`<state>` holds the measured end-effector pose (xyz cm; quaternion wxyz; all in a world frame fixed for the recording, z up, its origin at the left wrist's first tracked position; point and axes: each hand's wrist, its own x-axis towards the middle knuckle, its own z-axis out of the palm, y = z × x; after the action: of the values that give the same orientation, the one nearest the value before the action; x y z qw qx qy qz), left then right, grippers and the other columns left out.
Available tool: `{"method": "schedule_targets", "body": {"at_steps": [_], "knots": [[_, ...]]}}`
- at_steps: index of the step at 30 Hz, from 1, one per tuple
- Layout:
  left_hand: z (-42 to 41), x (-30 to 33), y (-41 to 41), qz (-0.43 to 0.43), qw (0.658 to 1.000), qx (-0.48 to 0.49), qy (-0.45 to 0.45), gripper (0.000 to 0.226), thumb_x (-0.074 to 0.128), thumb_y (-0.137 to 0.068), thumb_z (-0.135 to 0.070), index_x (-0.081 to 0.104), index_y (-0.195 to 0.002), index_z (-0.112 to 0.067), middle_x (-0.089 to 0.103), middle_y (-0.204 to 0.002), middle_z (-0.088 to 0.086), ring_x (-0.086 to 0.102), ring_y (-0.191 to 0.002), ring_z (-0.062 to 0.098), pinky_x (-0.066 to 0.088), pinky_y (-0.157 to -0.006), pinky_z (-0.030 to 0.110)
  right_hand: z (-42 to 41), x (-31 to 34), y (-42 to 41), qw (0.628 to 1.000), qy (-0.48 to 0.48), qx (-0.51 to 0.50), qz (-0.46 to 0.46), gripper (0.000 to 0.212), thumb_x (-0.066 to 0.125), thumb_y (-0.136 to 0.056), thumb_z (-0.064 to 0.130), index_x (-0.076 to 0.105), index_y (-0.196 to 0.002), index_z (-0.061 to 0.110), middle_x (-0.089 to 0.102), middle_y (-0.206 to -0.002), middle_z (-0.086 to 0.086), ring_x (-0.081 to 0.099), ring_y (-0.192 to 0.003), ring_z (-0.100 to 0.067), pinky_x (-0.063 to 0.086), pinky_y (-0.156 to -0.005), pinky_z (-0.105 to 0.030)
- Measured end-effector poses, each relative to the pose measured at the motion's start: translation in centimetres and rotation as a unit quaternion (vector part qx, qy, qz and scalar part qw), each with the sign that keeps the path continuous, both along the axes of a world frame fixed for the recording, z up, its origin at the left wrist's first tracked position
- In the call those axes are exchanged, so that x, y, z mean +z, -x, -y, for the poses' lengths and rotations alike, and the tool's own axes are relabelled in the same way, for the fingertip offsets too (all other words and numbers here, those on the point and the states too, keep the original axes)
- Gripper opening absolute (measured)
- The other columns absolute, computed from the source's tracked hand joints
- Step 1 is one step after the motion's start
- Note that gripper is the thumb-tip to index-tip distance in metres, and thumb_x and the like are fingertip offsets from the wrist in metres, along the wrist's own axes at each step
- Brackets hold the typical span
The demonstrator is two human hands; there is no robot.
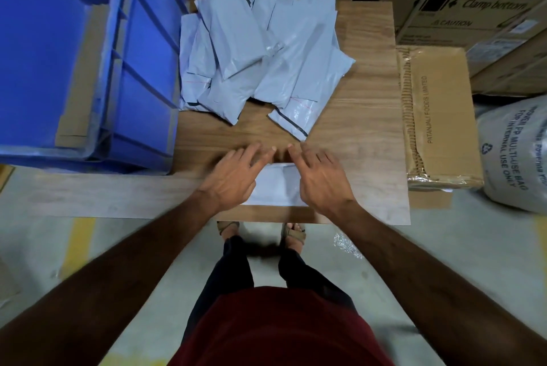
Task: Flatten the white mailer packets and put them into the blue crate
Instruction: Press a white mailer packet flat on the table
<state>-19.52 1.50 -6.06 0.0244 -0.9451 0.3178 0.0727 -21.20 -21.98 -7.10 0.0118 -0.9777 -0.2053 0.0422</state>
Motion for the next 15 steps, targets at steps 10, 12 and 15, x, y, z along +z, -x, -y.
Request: {"method": "schedule_targets", "body": {"at_steps": [10, 12, 15], "knots": [[0.9, -7.4, 4.8, -0.052, 0.983, 0.163, 0.074, 0.066, 0.028, -0.103, -0.036, 0.016, -0.162, -0.01, 0.009, -0.168, 0.018, 0.008, -0.156, 0.034, 0.02, -0.124, 0.052, -3.9, -5.4, 2.6, 0.988, -0.121, -0.075, -0.065, 0.061, 0.034, -0.1, 0.03, 0.033, -0.157, 0.008, 0.02, -0.166, -0.019, 0.016, -0.155, -0.034, 0.015, -0.125, -0.053], [0.9, -8.0, 4.7, -0.047, 0.982, 0.164, 0.084, 0.066, 0.03, -0.102, -0.036, 0.016, -0.162, -0.009, 0.009, -0.169, 0.018, 0.007, -0.156, 0.034, 0.017, -0.124, 0.052, -3.8, -6.6, 2.7, 0.988, -0.123, -0.077, -0.059, 0.061, 0.033, -0.103, 0.032, 0.029, -0.159, 0.008, 0.017, -0.168, -0.017, 0.013, -0.156, -0.031, 0.013, -0.125, -0.052], [1.0, -8.6, 4.6, -0.036, 0.981, 0.164, 0.094, 0.067, 0.033, -0.101, -0.035, 0.02, -0.161, -0.008, 0.011, -0.168, 0.019, 0.008, -0.156, 0.034, 0.016, -0.125, 0.052, -3.6, -7.5, 2.5, 0.99, -0.12, -0.064, -0.043, 0.061, 0.034, -0.103, 0.032, 0.027, -0.159, 0.008, 0.017, -0.168, -0.016, 0.014, -0.156, -0.03, 0.012, -0.126, -0.049]]}}
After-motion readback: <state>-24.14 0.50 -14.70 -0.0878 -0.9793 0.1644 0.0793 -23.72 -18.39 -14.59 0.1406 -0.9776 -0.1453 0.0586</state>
